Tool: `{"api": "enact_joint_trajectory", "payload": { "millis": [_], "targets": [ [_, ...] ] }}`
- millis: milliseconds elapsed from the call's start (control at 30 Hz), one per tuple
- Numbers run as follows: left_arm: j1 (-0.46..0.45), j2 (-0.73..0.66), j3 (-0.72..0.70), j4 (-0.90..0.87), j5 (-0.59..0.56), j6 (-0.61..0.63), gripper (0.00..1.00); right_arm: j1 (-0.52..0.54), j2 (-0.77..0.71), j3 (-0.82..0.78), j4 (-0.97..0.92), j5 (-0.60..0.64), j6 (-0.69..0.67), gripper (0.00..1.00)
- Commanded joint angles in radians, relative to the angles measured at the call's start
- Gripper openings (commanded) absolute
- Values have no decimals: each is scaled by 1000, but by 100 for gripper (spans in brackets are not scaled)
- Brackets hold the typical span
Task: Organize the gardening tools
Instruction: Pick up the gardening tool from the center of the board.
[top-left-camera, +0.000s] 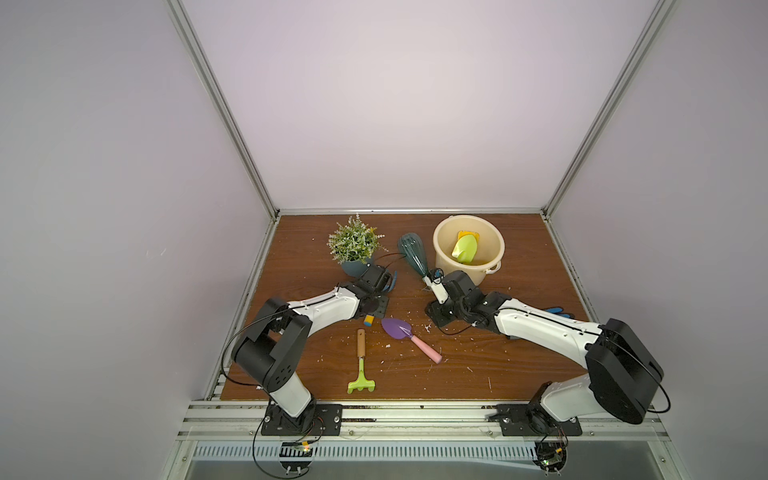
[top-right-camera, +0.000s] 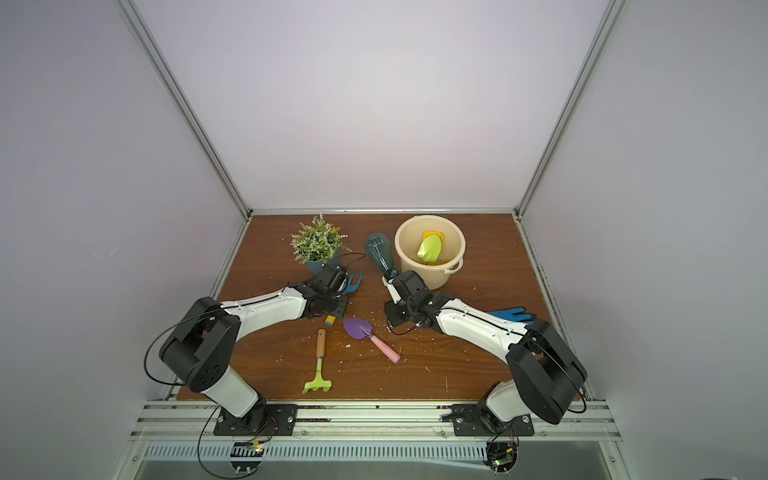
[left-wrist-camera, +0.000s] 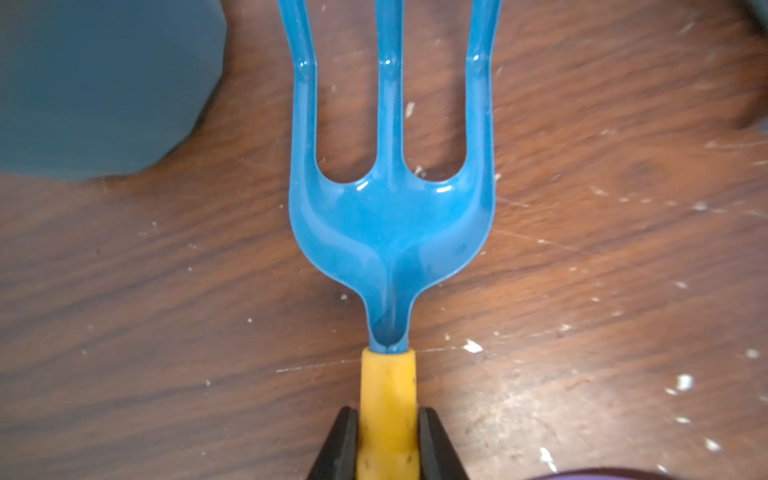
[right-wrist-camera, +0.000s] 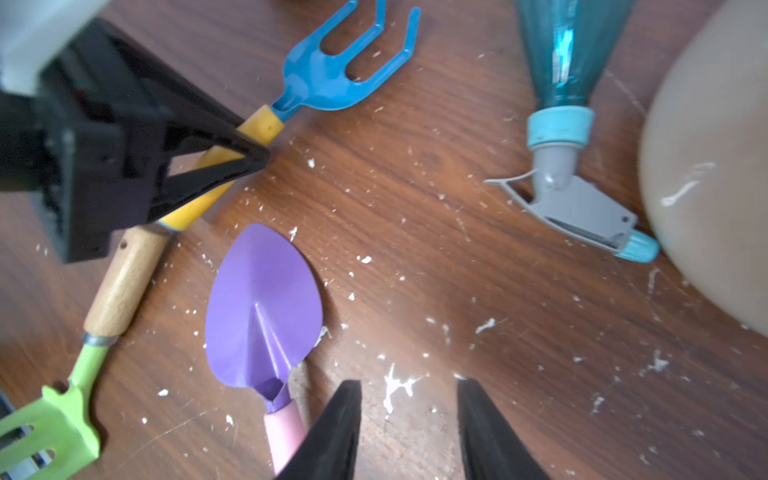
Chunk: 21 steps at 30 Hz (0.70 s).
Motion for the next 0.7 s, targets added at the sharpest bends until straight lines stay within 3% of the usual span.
{"api": "enact_joint_trajectory", "payload": {
  "millis": [0,233,300,667],
  "targets": [
    [-13,-60,47,-10,69,34,2,-32,-50,7,55,-46,45,45],
    [-15,-156,44,84,214,28,0,-98,-89,30,160,-225,108,47],
    [-17,-185,29,140,262,24,1,-114,-94,29,208,-261,137,52],
    [-44,-291,-8,399,364,-52,2,-167,-77,33,577,-462,331,55]
  ]
}}
